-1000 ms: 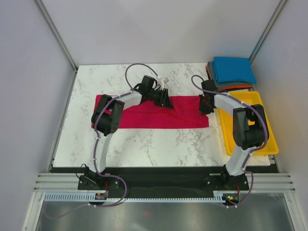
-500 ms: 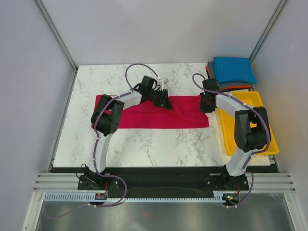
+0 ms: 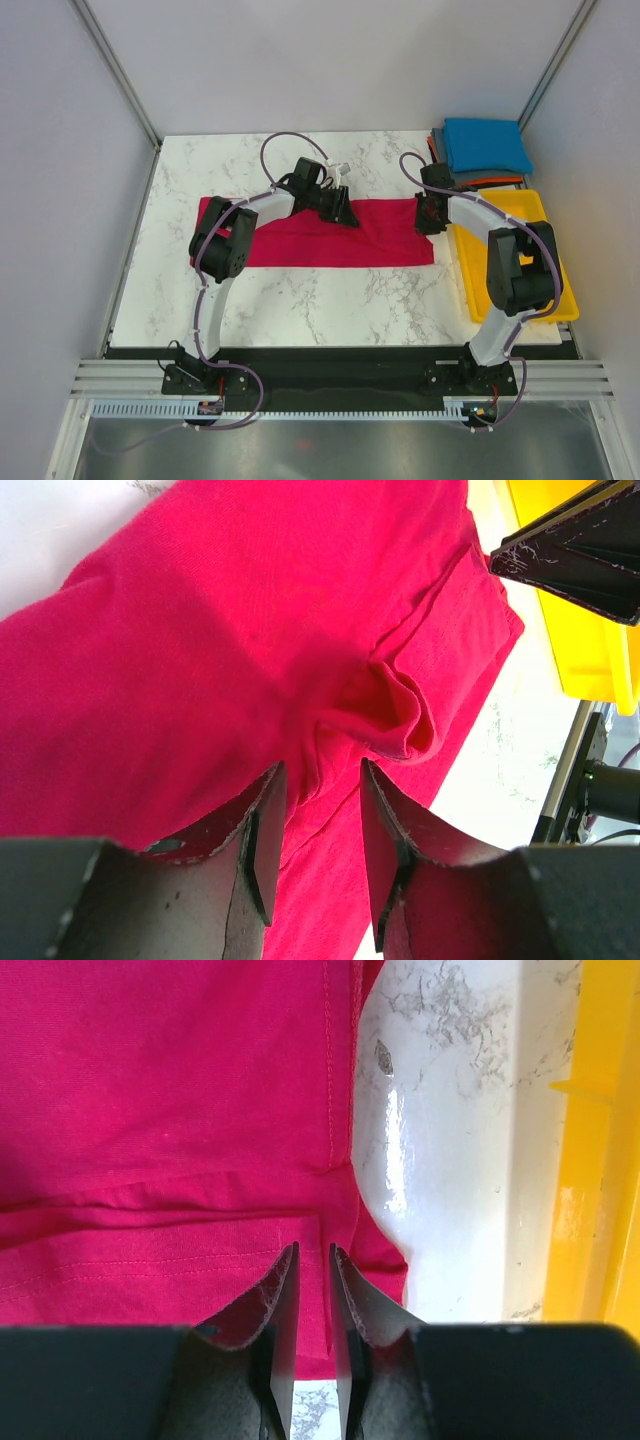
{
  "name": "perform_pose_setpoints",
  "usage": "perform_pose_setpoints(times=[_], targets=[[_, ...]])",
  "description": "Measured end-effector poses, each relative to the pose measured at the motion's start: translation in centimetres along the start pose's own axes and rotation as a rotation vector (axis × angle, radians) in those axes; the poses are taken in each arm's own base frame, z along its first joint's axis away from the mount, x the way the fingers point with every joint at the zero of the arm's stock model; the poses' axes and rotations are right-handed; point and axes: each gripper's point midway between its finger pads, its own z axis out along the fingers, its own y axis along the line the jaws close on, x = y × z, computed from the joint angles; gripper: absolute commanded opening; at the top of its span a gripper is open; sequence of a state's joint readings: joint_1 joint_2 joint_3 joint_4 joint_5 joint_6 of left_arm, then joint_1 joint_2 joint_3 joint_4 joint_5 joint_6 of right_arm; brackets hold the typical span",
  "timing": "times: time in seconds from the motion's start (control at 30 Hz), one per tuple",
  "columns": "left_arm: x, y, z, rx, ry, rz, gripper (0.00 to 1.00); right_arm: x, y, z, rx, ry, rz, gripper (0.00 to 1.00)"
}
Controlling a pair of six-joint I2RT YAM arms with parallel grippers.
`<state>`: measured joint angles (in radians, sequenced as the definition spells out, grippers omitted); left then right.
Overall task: Fold and stack the t-shirts
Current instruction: Fold the tshirt
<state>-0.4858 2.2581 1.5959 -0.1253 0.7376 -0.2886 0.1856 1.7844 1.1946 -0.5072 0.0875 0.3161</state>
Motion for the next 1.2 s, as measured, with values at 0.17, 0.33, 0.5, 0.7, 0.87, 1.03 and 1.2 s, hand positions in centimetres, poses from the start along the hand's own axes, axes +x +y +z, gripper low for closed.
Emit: perform_pose_setpoints(times=[0.17, 0.33, 0.5, 0.7, 0.87, 1.03, 1.2], targets=[[0.0, 0.0, 0.0, 0.0, -0.001, 0.001, 0.43, 0.3, 0.0, 0.5, 0.002, 0.014, -0.004, 0.24], [-0.5, -0.5, -0.4, 0.003, -0.011, 0.011, 0.43, 0.6, -0.1, 1.0, 0.007, 0.027, -0.012, 0.23], [-1.0, -1.0, -0.7, 0.006, -0.022, 0.021, 0.44, 0.5, -0.1, 1.0, 0.006, 0.026, -0.02, 0.05], [-1.0, -1.0, -0.9, 0.004, -0.022, 0.029, 0.44, 0.4, -0.1, 1.0, 0.006, 0.024, -0.027, 0.0], [-1.4, -1.0, -1.7, -0.003, -0.025, 0.056, 0.45, 0.2, -0.3, 0.9, 0.014, 0.016, -0.027, 0.0], [-1.9, -1.2, -2.6, 0.009, -0.033, 0.082, 0.46, -0.9, -0.5, -0.2, 0.027, -0.031, -0.022, 0.0], [-1.4, -1.5, -2.8, 0.036, -0.013, 0.076, 0.47, -2.0, -0.5, -0.8, 0.029, -0.08, -0.016, 0.0]])
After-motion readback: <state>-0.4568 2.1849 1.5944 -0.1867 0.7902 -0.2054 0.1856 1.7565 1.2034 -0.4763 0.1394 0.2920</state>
